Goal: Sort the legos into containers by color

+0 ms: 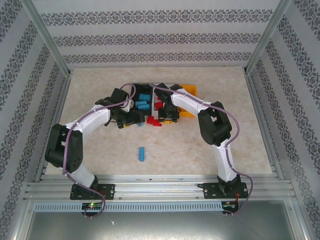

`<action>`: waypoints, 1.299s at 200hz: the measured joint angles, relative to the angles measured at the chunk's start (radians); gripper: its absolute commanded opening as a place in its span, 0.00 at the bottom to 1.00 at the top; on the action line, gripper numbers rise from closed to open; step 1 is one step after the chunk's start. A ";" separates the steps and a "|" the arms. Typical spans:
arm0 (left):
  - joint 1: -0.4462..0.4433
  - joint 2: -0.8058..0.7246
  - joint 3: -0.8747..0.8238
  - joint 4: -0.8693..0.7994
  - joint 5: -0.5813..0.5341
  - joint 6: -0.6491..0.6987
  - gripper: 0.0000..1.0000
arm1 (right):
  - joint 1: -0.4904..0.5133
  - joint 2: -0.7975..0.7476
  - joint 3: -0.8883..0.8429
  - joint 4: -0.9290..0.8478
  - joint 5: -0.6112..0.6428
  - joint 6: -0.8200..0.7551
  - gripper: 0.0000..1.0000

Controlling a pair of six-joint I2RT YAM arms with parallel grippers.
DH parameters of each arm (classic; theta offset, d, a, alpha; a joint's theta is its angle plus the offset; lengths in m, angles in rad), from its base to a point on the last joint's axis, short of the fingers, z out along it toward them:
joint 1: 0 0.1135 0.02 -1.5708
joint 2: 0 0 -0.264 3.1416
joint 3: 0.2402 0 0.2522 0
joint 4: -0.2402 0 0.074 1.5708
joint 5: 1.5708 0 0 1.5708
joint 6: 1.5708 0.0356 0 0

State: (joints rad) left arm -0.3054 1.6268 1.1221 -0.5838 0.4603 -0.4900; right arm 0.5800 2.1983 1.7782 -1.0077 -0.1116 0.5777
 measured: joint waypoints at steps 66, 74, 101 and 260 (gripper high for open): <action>0.000 0.000 0.000 0.003 0.011 -0.024 0.84 | -0.014 -0.047 -0.105 0.036 0.007 -0.006 0.35; 0.000 0.000 0.000 0.006 0.011 -0.027 0.84 | -0.016 -0.061 -0.114 0.037 0.010 -0.005 0.40; 0.000 0.006 0.007 0.013 0.019 -0.031 0.84 | -0.021 -0.092 -0.120 0.048 0.018 -0.005 0.43; 0.040 0.043 0.061 -0.015 0.034 0.010 0.84 | -0.019 0.091 0.095 0.006 0.027 -0.009 0.37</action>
State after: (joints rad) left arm -0.2657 1.6695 1.1828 -0.5991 0.4942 -0.4797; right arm 0.5610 2.2890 1.8736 -1.0019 -0.0849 0.5686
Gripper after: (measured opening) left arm 0.843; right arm 0.407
